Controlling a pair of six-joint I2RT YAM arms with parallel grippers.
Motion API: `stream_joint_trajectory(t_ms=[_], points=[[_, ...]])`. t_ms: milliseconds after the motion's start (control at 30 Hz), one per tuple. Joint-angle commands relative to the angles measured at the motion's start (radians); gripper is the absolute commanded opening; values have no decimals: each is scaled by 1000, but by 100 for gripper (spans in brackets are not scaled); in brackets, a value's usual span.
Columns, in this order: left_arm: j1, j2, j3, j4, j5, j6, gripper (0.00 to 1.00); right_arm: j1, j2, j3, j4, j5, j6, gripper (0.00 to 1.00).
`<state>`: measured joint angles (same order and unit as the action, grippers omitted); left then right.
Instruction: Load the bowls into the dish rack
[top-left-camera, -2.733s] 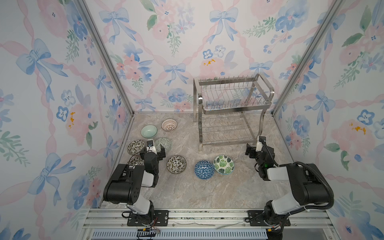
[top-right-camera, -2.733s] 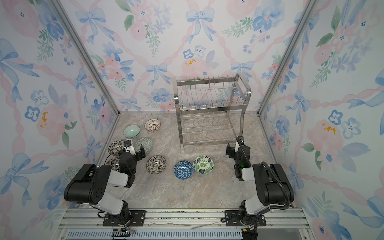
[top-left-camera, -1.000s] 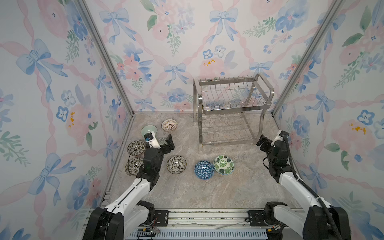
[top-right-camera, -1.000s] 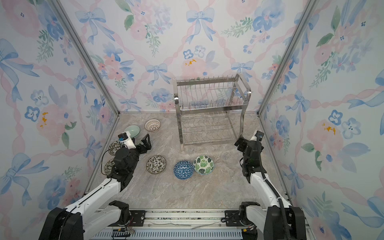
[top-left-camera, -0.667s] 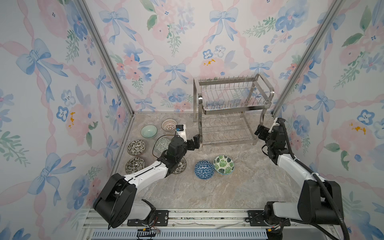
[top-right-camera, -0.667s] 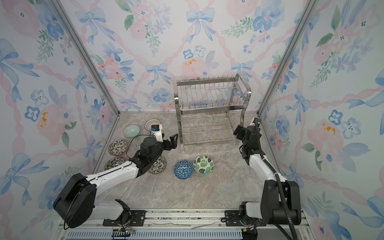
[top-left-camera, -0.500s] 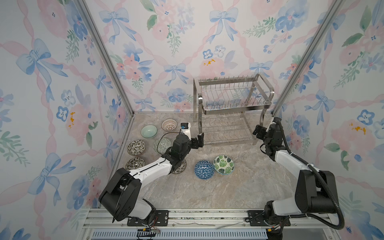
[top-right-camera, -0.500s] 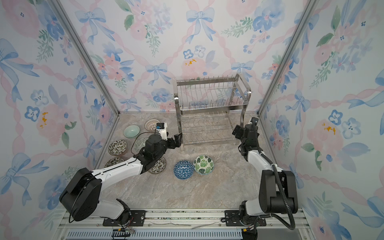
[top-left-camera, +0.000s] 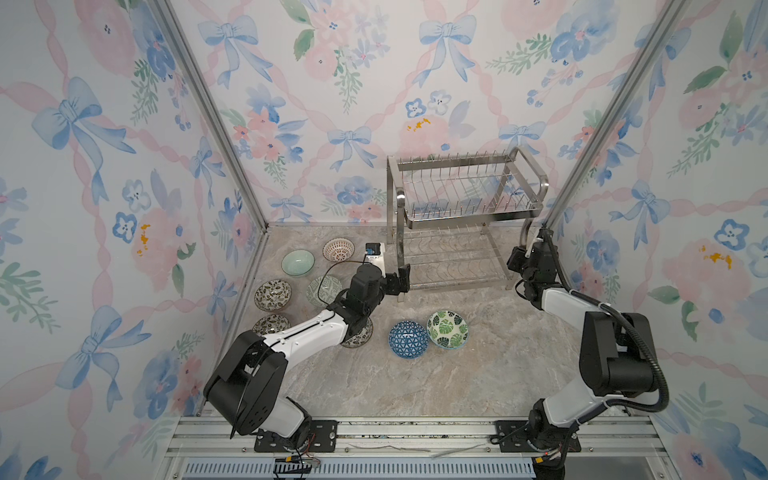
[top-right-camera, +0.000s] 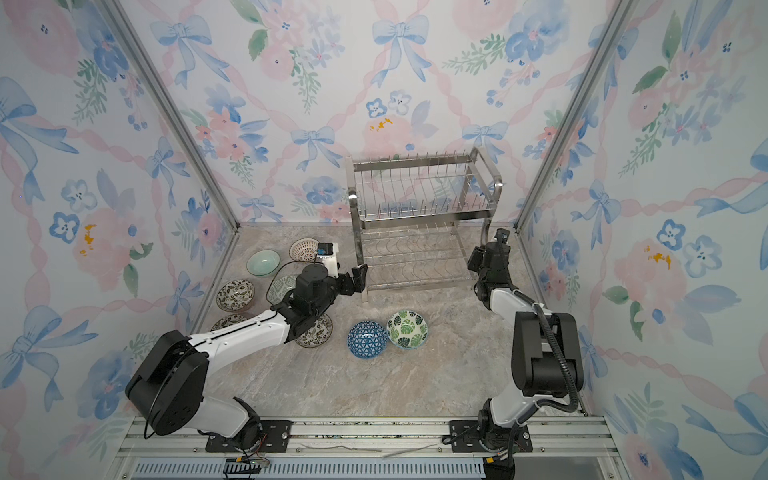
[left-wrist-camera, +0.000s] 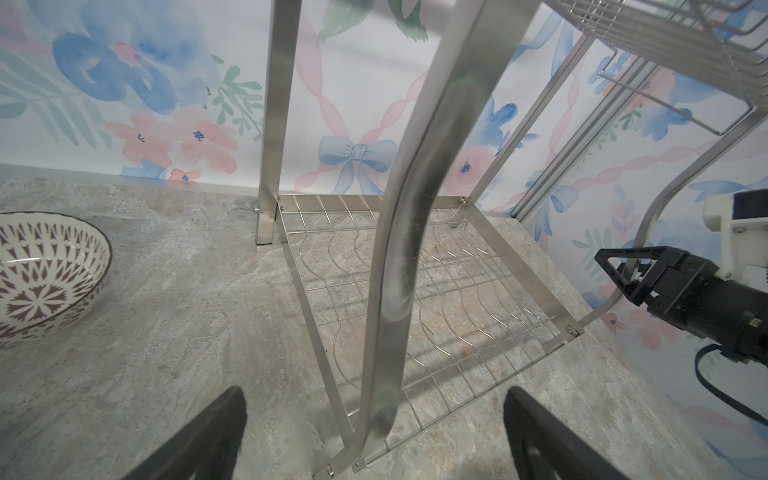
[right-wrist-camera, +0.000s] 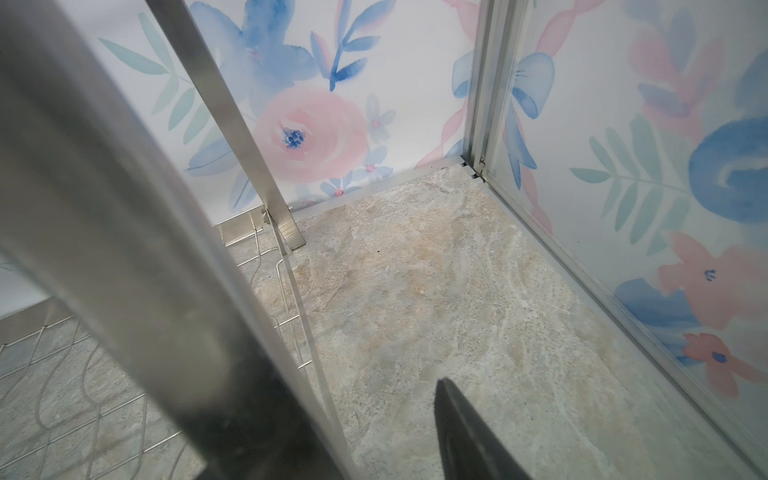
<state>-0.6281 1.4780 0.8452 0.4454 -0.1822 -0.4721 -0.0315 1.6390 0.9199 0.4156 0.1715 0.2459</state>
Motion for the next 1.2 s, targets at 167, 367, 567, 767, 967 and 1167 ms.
stream_joint_trajectory(t_ms=[167, 367, 567, 767, 967, 1167], points=[[10, 25, 65, -43, 0, 12, 98, 61, -45, -30, 54, 38, -73, 44], [26, 28, 71, -49, 15, -7, 98, 93, -55, -47, 52, 58, -97, 34], [50, 56, 84, -67, 43, -25, 98, 130, -85, -75, 44, 70, -101, 26], [78, 71, 90, -76, 56, -30, 98, 168, -131, -117, 48, 85, -117, 22], [119, 79, 103, -85, 68, -24, 98, 189, -176, -151, 49, 91, -127, 21], [150, 117, 139, -109, 61, 1, 98, 207, -177, -155, 52, 87, -126, 22]])
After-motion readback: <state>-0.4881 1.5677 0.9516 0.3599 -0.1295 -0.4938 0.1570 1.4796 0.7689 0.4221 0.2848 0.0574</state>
